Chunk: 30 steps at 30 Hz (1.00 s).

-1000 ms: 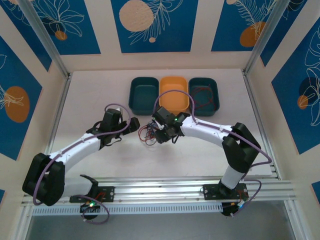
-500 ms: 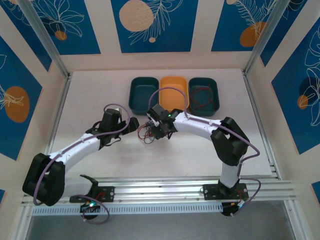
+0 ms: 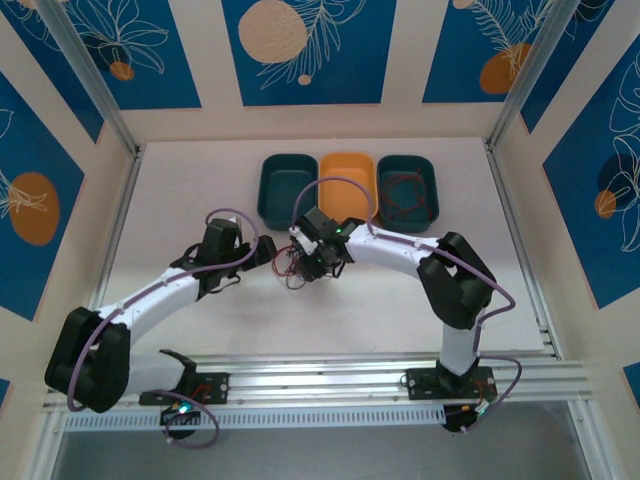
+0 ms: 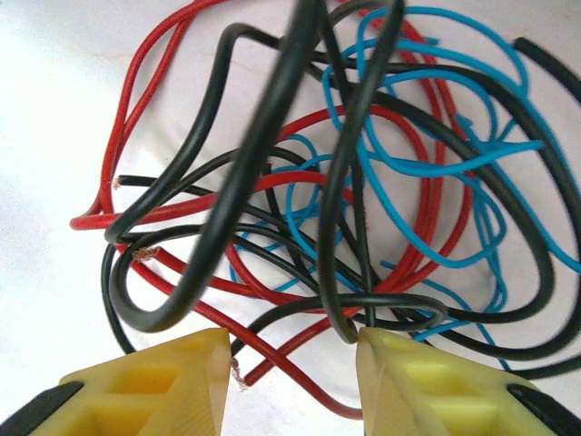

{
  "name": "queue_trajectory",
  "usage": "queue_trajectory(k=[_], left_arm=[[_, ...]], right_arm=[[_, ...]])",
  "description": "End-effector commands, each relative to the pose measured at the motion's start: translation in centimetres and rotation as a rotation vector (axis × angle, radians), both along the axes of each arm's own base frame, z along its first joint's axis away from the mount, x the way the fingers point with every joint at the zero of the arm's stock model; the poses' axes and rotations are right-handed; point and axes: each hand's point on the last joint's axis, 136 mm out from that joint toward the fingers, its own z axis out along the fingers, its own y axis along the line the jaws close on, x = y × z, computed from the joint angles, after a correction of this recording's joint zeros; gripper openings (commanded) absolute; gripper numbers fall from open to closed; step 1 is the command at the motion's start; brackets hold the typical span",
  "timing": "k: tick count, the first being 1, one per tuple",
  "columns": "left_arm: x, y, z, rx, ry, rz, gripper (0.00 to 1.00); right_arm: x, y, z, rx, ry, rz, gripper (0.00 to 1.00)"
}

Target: Untangle the cables

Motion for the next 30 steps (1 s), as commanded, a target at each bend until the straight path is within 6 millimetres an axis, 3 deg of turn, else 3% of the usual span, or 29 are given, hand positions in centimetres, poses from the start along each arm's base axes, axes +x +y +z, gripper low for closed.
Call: queue_trajectory(k=[1,9,15,21,30], left_arm=[[0.1,0.6,0.7,-0.017,-0.024,0.022,1.0],[0.1,0.7,0.8,-0.019,-0.028,0.025,1.0],[0.0,0.9,0.9,-0.017,-0.027,0.032,1.0],[0.0,1.3,1.4,-0.015,-0.038,0.041,1.0],[0.2,1.9,2.3,-0.005,-0.057,0.052,1.0]], right_arm=[[-1.4,0.3,-1.1,0.025,0.065,0.053,0.42],[-1.8,0.2,-1.2,0.024,0.08,0.048,0.31],[-2.1,0.4,0.2,0.041,0.065,0.059,0.12],[-2.5,0.4,3.7,0.091,0.021,0.06,0.0],[-3.5,1.0,11.0,0.25,-0.079,0.096,0.0]])
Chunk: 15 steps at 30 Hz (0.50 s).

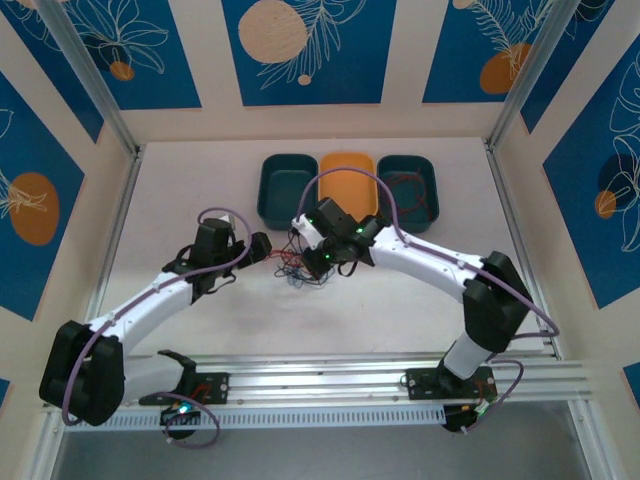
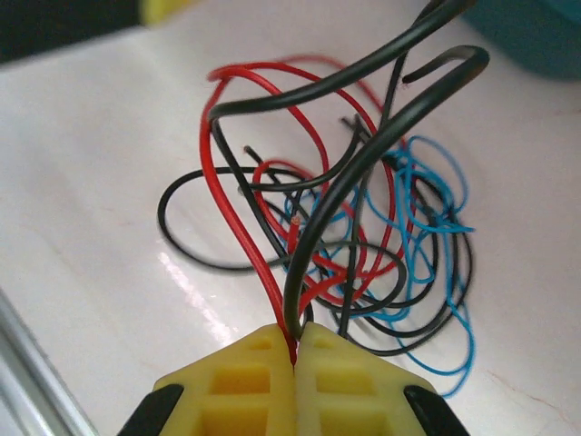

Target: Untangle the cables

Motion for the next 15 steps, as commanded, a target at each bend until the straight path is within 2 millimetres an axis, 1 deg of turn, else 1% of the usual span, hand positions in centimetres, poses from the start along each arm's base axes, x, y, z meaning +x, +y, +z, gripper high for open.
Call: queue_trajectory(k=[1,4,6,8,11,15], left_arm=[[0.2,0.9,0.8,0.014,-0.012,0.024,1.0],[0.3,0.7,1.3,0.008,-0.027,0.013,1.0],[0.3,0.7,1.6,0.008,-0.034,0.008,1.0],[0.4,0.7,1.8,0.008,-0.043,0.005,1.0],[0.4,0.5,2.2,0.012,-0.058,-0.013,1.0],[0.0,0.3,2.5,0.019,-0.06,-0.043,0.99]], right_arm=[[-1.2,0.6,3.3,0.09,-0.014,0.036,0.0],[-1.2,0.6,5.5,0.148,-0.052,0.036,0.0],[-1.0,0.6,6.4,0.168,-0.068,0.025,0.0],[-0.7,0.4,6.7,0.181,-0.067,0.007,0.0],[0.1,-0.3,5.6,0.176,-0.03,-0.045,0.0],[0.7,-2.2,2.8,0.145,0.088,-0.169,0.0]])
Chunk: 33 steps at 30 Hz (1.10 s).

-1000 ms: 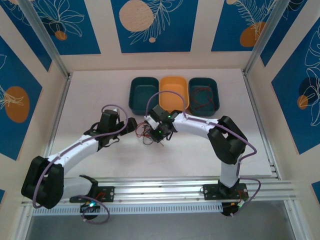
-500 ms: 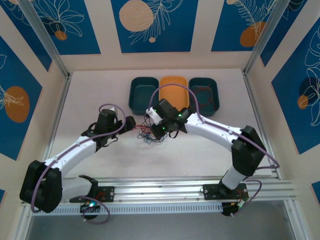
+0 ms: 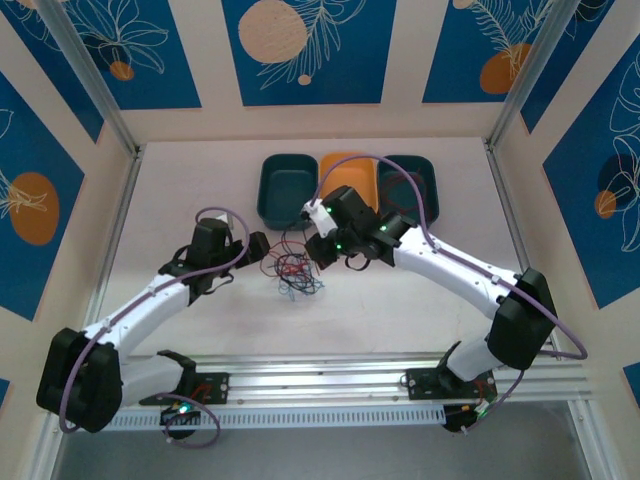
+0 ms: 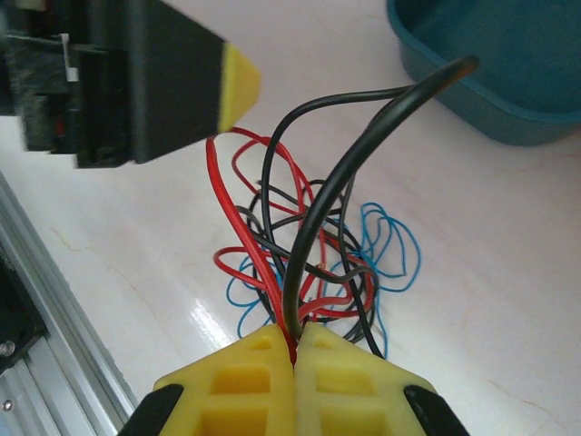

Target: Untangle the cables

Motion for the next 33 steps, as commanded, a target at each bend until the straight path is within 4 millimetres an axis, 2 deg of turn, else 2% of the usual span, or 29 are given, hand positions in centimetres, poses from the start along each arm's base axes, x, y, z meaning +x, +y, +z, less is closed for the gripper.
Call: queue_trajectory(k=[1,7,13,18,21,25,30,33], left_arm=[[0.1,0.0,1.6,0.006,-0.031,-0.036,0.99],[-0.5,-0.9,1.1,0.019,-0.007,-0.118,0.95],[-0.3,-2.7,0.1,-0.023,0.03,-0.203,0.91],[0.4,-4.0,-0.1,-0.065,0.005,-0.248,0.87],[1.1,-4.7,0.0,-0.078,-0.015,-0.272,0.86],[2.1,-6.1,1.3,-0.1,-0.092,-0.341,0.85],[3.6,-7.5,2.5,-0.054,-0.164,-0.434,0.85],[4.3,-8.4,2.2,-0.028,-0.162,-0.485,0.84]], right_arm=[[0.1,-1.7,-2.9,-0.005,0.156,-0.114,0.0],[-1.6,-5.4,-7.6,-0.035,0.395,-0.261,0.0],[-3.5,-6.8,-10.0,-0.07,0.53,-0.305,0.06],[-3.9,-8.3,-11.4,-0.124,0.609,-0.365,0.19],[-3.3,-8.3,-10.2,-0.103,0.585,-0.364,0.31],[-0.8,-8.1,-6.7,-0.039,0.475,-0.364,0.41],[3.6,-7.9,-2.5,0.097,0.339,-0.387,0.42],[5.8,-8.1,-1.7,0.132,0.302,-0.421,0.4]])
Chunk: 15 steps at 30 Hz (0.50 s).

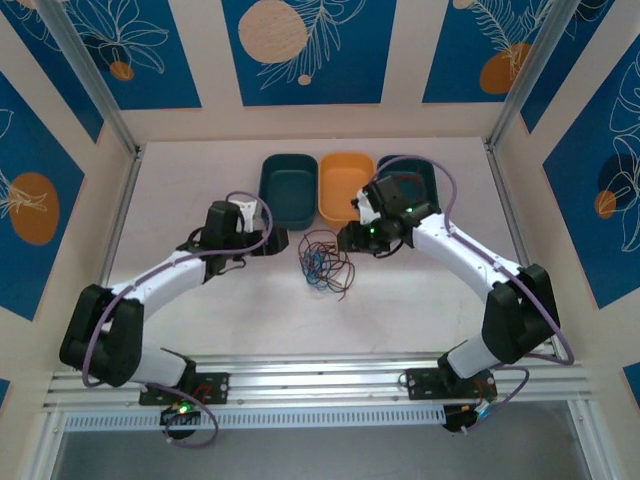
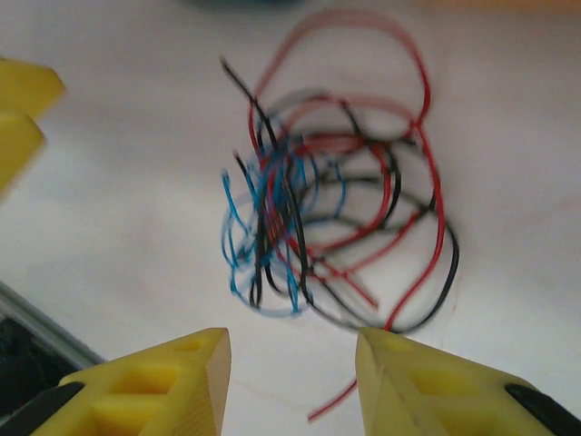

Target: Untangle the cables

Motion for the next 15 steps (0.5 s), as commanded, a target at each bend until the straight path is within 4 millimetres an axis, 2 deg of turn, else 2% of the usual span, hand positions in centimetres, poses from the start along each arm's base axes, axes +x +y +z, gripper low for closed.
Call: queue_trajectory(k=[1,4,8,15], left_arm=[[1.0,-1.8,1.1,0.018,-0.077,-0.112,0.83],[1.3,-2.7,-0.2,0.046,-0.066,-0.144,0.82],[1.2,-4.1,-2.3,0.087,-0.064,-0.165,0.82],[0.5,-5.3,-5.9,0.141,-0.039,-0.123,0.81]], right_arm=[[2.4,0.2,1.7,0.048,-0.071,-0.02,0.4],[3.6,-0.3,0.6,0.026,-0.074,-0.062,0.37],[4.3,-1.4,-2.2,-0.035,-0.048,-0.105,0.33],[4.2,-2.2,-7.2,-0.113,0.014,-0.12,0.3]])
